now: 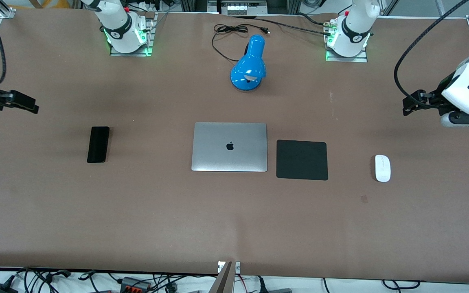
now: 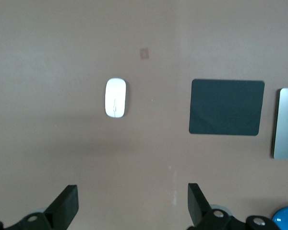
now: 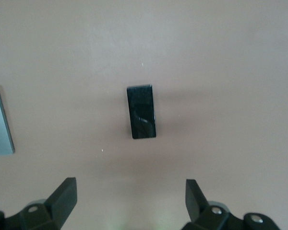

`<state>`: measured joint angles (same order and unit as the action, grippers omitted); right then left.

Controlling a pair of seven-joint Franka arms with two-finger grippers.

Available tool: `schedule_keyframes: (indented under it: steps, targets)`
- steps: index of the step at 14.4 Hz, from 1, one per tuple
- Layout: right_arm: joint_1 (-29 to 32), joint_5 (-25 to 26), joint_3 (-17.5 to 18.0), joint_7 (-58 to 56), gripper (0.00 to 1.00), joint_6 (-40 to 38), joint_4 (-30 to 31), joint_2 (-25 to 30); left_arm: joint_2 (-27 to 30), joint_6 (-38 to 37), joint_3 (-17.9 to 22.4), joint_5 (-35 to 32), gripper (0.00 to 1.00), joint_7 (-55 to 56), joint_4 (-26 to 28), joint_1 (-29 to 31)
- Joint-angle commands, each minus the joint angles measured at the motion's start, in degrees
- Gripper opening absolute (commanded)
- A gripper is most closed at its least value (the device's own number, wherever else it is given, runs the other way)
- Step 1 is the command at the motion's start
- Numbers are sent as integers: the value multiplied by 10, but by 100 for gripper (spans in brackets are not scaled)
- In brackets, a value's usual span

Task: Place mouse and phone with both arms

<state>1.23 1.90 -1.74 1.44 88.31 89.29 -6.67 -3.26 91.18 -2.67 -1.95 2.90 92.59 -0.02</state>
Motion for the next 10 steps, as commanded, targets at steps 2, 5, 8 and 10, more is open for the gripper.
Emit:
schedule_keyframes:
  steps: [2, 5, 8, 10]
  targets:
    - [-2, -4, -1, -10, 100, 120, 125, -1, -57, -21, 3, 2, 100, -6, -25, -1]
    - [4, -4, -4, -13, 100, 287, 267, -1, -120, 19, 8, -11, 100, -6, -26, 6]
    - [12, -4, -5, -14, 100, 487, 389, -29, -192, 140, 9, -54, 100, -61, -16, 12]
    - [12, -1, -5, -55, 100, 552, 411, -68, -230, 215, 7, -54, 100, -97, 7, 43]
